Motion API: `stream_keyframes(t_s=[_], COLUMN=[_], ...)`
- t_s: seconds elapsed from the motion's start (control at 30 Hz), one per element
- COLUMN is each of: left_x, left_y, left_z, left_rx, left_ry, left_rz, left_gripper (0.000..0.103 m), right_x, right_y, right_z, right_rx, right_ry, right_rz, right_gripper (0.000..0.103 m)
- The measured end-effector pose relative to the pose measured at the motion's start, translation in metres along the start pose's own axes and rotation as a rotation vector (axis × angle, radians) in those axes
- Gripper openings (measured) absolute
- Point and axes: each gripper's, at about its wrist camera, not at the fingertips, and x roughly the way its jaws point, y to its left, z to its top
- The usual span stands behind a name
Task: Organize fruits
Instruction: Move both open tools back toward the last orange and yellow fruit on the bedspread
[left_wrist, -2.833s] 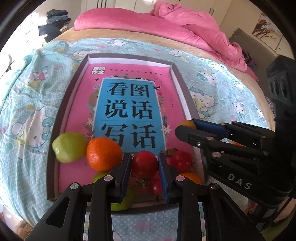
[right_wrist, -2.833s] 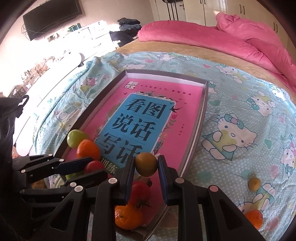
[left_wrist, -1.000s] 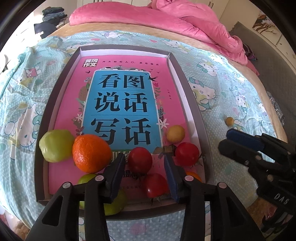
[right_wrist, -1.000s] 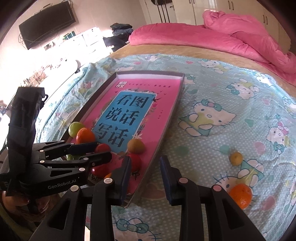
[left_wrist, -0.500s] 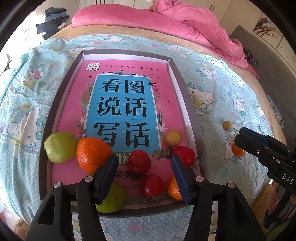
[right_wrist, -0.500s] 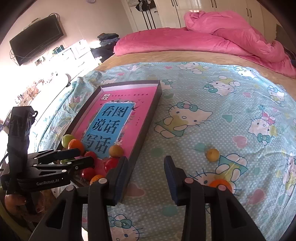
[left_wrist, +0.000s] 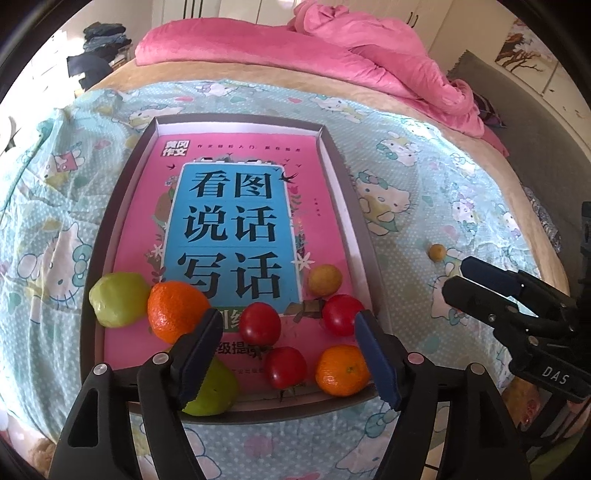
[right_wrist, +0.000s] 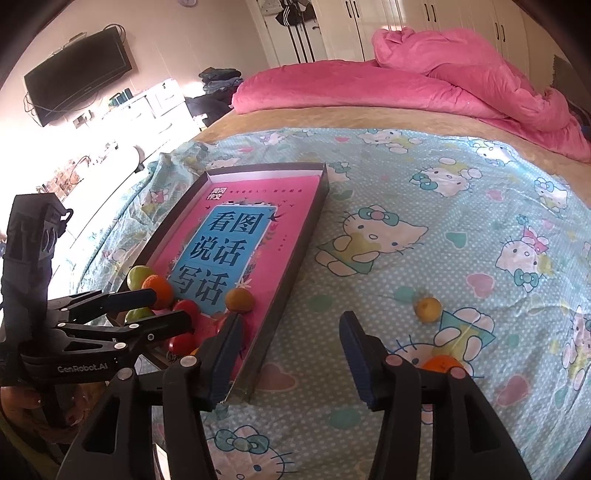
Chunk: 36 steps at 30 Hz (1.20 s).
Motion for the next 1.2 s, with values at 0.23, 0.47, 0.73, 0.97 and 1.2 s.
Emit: stream_keyframes(t_s=[0.23, 0.47, 0.73, 0.97, 1.2], left_x=[-0.010, -0.019, -0.022, -0.023, -0.023], left_y=[-0.007, -0.020, -0.035, -0.051, -0.066], left_z=[0.002, 0.002, 0.001, 0.000, 0.000], left_rx=[0.004, 0.033, 0.068, 0.099, 0.127], left_ry=[-0.017, -0.029, -0.026, -0.027, -0.021], left_rz=[-0.020, -0.021, -0.019, -0.008, -0.001], left_gripper=[0.077, 0.077, 0.077, 0.077, 0.077], right_x=[-0.008, -0.018, -0.030, -0.041, -0.052], right_y=[-0.004, -0.014, -0.032, -0.053, -0.073], right_z=[0.001, -0.002, -0.011, -0.020, -0.024], right_rx=[0.008, 0.030, 0.058, 0.109, 0.140], right_ry=[-0.020, -0.040, -0.055, -0.074, -0.095], right_rz=[-0.012, -0.022, -0.041, -0.053, -0.061], right_gripper=[0.058, 0.059, 0.062, 0.063, 0.065])
